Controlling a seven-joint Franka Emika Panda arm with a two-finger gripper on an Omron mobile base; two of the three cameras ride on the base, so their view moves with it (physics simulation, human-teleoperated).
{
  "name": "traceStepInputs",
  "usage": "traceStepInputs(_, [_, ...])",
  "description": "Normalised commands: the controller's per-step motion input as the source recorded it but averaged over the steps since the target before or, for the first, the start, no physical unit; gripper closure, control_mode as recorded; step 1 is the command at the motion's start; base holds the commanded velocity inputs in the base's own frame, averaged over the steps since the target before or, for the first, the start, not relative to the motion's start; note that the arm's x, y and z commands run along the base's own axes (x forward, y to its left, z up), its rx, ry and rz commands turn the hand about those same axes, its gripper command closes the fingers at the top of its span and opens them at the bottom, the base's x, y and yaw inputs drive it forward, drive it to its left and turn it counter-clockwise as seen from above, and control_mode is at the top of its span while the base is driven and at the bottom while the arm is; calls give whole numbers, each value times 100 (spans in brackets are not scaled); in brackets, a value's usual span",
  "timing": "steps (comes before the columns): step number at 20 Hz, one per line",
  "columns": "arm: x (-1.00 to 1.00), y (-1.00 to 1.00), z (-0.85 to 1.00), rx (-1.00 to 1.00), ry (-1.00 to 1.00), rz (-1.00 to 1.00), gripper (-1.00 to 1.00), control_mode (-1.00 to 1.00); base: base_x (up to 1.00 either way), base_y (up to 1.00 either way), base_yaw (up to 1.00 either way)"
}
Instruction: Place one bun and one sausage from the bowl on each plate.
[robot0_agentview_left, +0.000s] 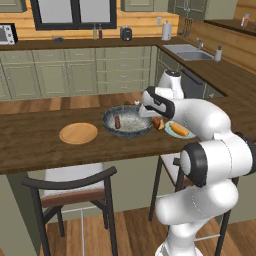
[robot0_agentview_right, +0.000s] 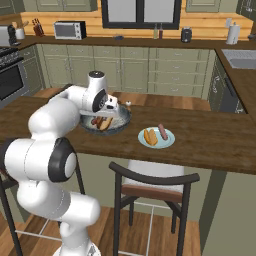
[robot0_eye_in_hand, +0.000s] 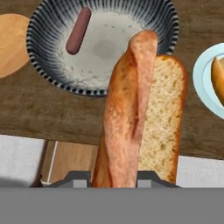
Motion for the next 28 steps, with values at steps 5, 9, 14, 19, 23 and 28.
traceStepInputs(5, [0, 0, 0, 0, 0, 0, 100, 100, -21, 64, 0])
traceStepInputs(9, [0, 0, 0, 0, 0, 0, 100, 100, -5, 94, 0])
traceStepInputs(14, [0, 0, 0, 0, 0, 0, 100, 100, 3, 31, 0])
traceStepInputs(19, [0, 0, 0, 0, 0, 0, 100, 100, 20, -12, -4])
traceStepInputs(23, [0, 0, 0, 0, 0, 0, 100, 100, 38, -9, -9])
traceStepInputs(28, [0, 0, 0, 0, 0, 0, 100, 100, 60, 0, 0])
